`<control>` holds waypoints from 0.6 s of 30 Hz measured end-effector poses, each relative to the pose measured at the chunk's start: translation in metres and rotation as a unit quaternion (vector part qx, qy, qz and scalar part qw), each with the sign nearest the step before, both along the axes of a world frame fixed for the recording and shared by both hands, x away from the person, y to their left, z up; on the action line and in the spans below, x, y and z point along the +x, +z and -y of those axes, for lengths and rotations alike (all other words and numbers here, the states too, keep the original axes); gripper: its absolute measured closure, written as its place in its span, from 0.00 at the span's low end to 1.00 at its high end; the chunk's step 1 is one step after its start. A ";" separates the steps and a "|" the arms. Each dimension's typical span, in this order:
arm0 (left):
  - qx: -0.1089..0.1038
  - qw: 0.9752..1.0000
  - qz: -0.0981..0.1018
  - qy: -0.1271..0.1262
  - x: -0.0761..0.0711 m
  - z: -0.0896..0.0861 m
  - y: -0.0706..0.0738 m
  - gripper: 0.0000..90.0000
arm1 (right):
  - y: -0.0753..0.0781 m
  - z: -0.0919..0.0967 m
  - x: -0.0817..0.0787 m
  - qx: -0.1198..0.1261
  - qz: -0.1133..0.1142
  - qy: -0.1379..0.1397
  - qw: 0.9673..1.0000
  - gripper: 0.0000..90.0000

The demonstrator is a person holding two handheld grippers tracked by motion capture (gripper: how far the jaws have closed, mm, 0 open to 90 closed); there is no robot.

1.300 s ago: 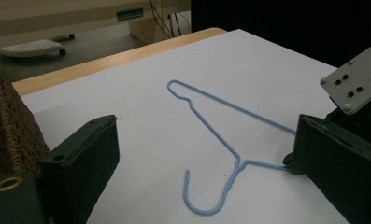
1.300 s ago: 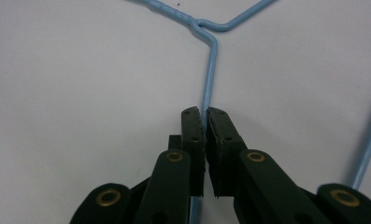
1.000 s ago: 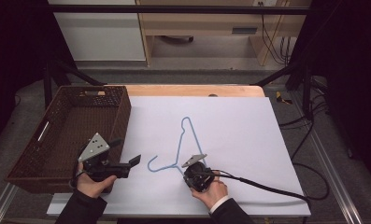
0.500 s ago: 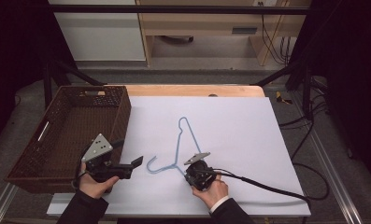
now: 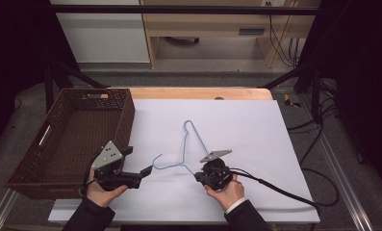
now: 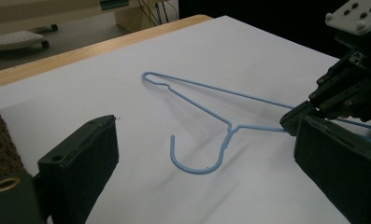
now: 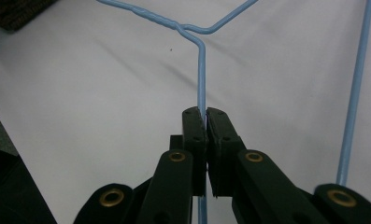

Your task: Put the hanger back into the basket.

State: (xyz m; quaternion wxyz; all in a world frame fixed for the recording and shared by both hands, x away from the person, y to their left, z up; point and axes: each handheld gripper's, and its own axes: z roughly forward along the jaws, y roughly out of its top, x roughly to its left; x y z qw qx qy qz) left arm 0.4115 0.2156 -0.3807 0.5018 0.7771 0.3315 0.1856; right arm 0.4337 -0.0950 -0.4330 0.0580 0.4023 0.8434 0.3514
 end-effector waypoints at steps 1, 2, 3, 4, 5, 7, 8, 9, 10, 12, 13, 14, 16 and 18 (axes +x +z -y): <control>0.001 1.000 -0.001 0.000 0.000 0.001 -0.001 0.07 | 0.001 0.002 0.001 0.006 0.006 0.003 1.000 0.97; 0.004 1.000 -0.004 -0.001 0.000 0.002 -0.002 0.07 | 0.003 0.003 0.001 0.008 0.006 0.003 1.000 0.97; 0.006 1.000 -0.006 0.000 0.000 0.003 -0.003 0.06 | 0.004 0.005 0.001 0.013 0.010 0.005 1.000 0.97; 0.007 1.000 -0.008 0.000 0.000 0.004 -0.005 0.06 | 0.006 0.006 0.001 0.017 0.006 0.001 1.000 0.97; 0.006 1.000 -0.011 -0.002 0.000 0.004 -0.006 0.06 | 0.007 0.008 0.001 0.020 0.014 0.005 1.000 0.97; 0.006 1.000 -0.018 -0.004 0.000 0.006 -0.010 0.06 | 0.010 0.010 0.002 0.026 0.015 0.002 1.000 0.97; 0.005 1.000 -0.022 -0.008 0.000 0.008 -0.012 0.06 | 0.011 0.011 0.002 0.026 0.016 0.002 1.000 0.97; 0.005 1.000 -0.024 -0.009 0.000 0.009 -0.014 0.06 | 0.012 0.012 0.002 0.028 0.015 0.001 0.999 0.97; 0.006 1.000 -0.026 -0.010 0.000 0.011 -0.015 0.06 | 0.013 0.013 0.002 0.029 0.016 0.004 0.999 0.97; 0.013 0.999 -0.032 -0.015 0.000 0.016 -0.020 0.07 | 0.014 0.014 0.002 0.034 0.012 0.001 0.999 0.97; 0.015 0.999 -0.035 -0.018 0.000 0.019 -0.023 0.07 | 0.014 0.014 0.002 0.034 0.011 -0.002 0.999 0.97; 0.018 0.999 -0.036 -0.018 0.001 0.023 -0.025 0.07 | 0.015 0.015 0.002 0.038 0.009 -0.003 0.999 0.97; 0.019 0.999 -0.037 -0.018 0.001 0.027 -0.029 0.08 | 0.015 0.017 0.002 0.038 0.011 -0.001 0.999 0.97; 0.018 0.999 -0.041 -0.019 0.003 0.030 -0.032 0.09 | 0.016 0.018 0.002 0.041 0.012 -0.001 0.999 0.97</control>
